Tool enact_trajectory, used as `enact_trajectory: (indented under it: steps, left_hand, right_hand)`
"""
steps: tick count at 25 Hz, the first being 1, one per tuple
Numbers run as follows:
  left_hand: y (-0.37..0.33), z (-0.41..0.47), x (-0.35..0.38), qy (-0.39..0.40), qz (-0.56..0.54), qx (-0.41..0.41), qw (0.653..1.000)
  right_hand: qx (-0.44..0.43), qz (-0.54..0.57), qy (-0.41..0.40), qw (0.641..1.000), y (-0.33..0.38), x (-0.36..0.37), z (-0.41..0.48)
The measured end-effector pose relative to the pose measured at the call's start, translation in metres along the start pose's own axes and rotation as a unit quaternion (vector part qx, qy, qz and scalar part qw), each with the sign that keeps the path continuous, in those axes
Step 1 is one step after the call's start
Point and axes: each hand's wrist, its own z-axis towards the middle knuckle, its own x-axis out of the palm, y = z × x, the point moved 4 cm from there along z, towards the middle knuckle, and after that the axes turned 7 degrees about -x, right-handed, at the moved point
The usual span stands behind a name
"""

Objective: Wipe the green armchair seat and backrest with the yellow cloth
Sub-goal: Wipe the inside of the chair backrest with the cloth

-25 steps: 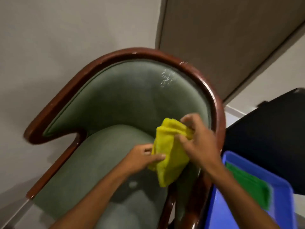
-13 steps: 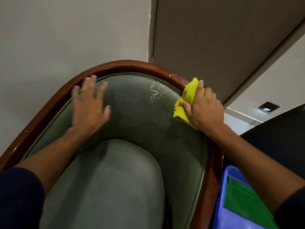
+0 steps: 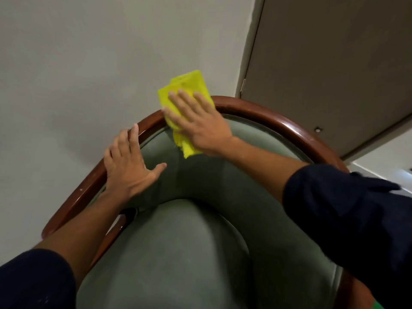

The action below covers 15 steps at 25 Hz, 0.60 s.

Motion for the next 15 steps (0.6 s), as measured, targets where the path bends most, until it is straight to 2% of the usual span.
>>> enact_trajectory:
  steps: [2, 4, 7, 10, 13, 15]
  left_hand:
    - [0.001, 0.002, 0.001, 0.0, 0.001, 0.004, 1.0]
    - [0.001, 0.002, 0.001, 0.009, -0.003, 0.01, 1.0]
    - [0.002, 0.0, -0.001, 0.013, -0.003, 0.017, 1.0]
    - [0.003, 0.001, -0.002, 0.017, -0.001, 0.008, 1.0]
    - [0.005, 0.0, -0.003, 0.016, 0.003, 0.014, 1.0]
    - [0.006, -0.001, -0.003, 0.024, 0.0, 0.016, 1.0]
  right_hand:
    - [-0.053, -0.036, -0.002, 0.998, 0.015, 0.01, -0.017]
    - [-0.043, -0.042, 0.054, 0.997, 0.015, 0.014, -0.054]
    - [0.102, -0.033, 0.094, 0.99, -0.002, 0.002, -0.126]
    - [0.252, -0.003, 0.13, 0.959, 0.006, -0.026, -0.22]
    - [0.35, 0.0, 0.137, 0.926, 0.038, -0.045, -0.287]
    - [0.389, 0.008, 0.124, 0.913, 0.043, -0.04, -0.287]
